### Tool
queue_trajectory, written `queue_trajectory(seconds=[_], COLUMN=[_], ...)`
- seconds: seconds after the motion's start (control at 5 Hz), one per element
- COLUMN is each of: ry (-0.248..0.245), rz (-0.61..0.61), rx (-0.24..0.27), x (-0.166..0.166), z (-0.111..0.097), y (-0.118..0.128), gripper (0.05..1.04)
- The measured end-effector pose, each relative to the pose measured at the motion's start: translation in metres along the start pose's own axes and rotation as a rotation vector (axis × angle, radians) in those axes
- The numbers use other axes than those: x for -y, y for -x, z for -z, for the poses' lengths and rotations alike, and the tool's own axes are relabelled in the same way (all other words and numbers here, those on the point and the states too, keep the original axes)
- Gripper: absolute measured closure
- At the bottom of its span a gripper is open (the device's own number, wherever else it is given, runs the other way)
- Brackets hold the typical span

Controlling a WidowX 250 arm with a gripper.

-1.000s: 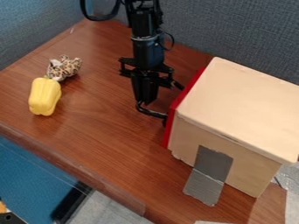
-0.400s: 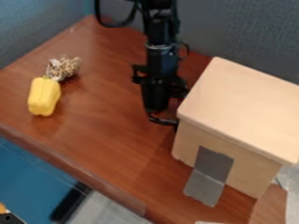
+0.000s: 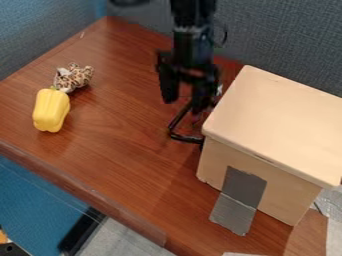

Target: Close the drawer

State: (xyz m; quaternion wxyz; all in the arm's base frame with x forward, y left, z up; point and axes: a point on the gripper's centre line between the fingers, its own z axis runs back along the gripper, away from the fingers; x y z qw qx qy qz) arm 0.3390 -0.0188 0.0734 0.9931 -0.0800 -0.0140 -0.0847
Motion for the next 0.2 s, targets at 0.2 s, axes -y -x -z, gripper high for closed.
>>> queue_trajectory(seconds=[0.2], ry=[-0.035], rz=[-0.024], rx=[0.062], x=[-0.0052], z=[-0.0281], y=[0.0008], gripper=[0.079])
